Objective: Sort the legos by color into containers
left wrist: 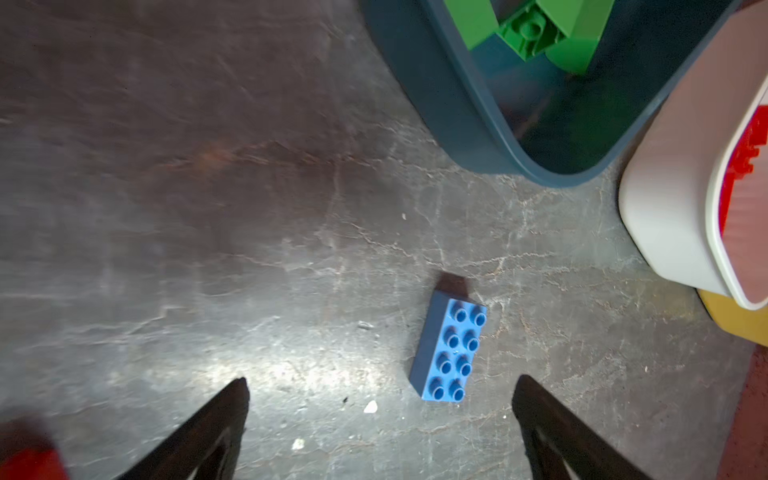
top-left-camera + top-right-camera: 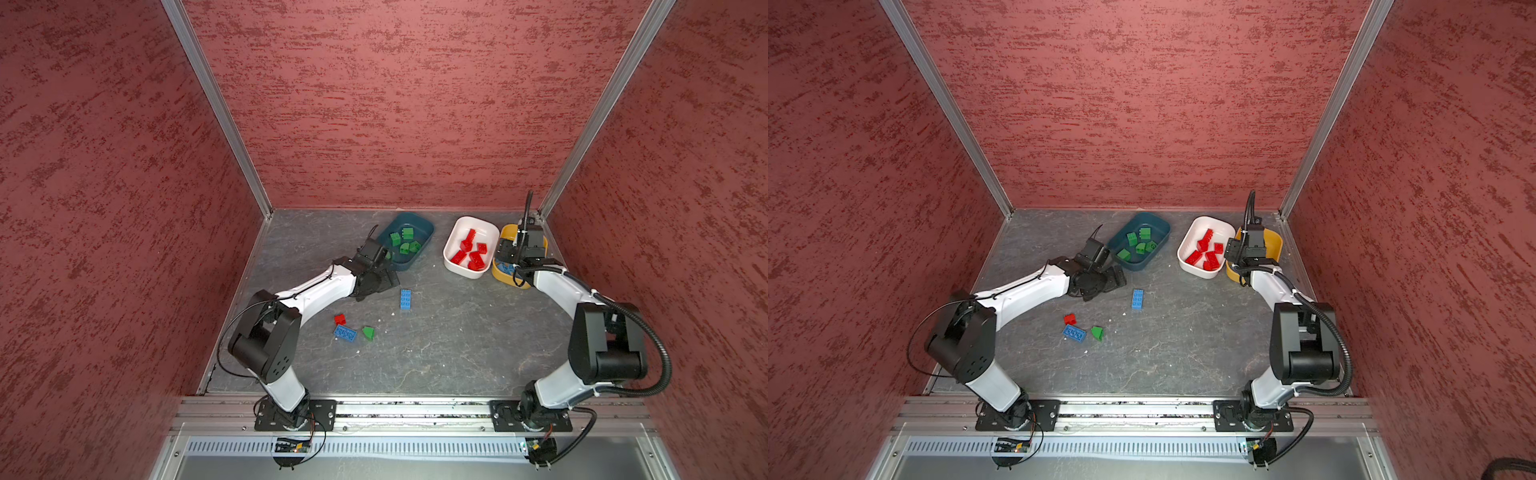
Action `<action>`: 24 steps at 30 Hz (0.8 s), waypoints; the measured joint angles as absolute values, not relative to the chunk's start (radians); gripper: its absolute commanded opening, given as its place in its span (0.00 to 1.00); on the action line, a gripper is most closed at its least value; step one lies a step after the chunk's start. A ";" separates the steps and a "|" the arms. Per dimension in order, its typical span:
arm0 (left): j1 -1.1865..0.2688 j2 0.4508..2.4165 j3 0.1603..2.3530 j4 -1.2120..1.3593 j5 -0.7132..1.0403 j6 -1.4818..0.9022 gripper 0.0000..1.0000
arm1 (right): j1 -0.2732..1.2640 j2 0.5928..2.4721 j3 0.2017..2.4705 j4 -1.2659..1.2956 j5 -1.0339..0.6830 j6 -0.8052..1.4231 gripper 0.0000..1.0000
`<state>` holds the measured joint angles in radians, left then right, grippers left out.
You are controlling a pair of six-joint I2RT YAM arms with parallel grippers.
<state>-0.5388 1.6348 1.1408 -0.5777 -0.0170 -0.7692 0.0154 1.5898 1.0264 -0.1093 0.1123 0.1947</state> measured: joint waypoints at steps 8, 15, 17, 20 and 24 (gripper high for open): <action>-0.495 1.528 1.050 -0.634 -0.107 -0.799 0.99 | 0.262 1.590 1.028 -0.147 0.006 0.242 0.81; -0.457 1.455 0.942 -0.673 -0.125 -0.881 0.99 | 0.541 1.704 1.077 -0.139 -0.038 0.353 0.84; -0.454 1.429 0.922 -0.686 -0.131 -0.900 0.99 | 0.599 1.743 1.082 -0.137 -0.039 0.378 0.84; -0.449 1.401 0.907 -0.702 -0.138 -0.915 0.99 | 0.653 1.806 1.103 -0.145 -0.044 0.398 0.84; -0.443 1.388 0.901 -0.719 -0.145 -0.928 0.99 | 0.692 1.885 1.173 -0.185 -0.043 0.388 0.81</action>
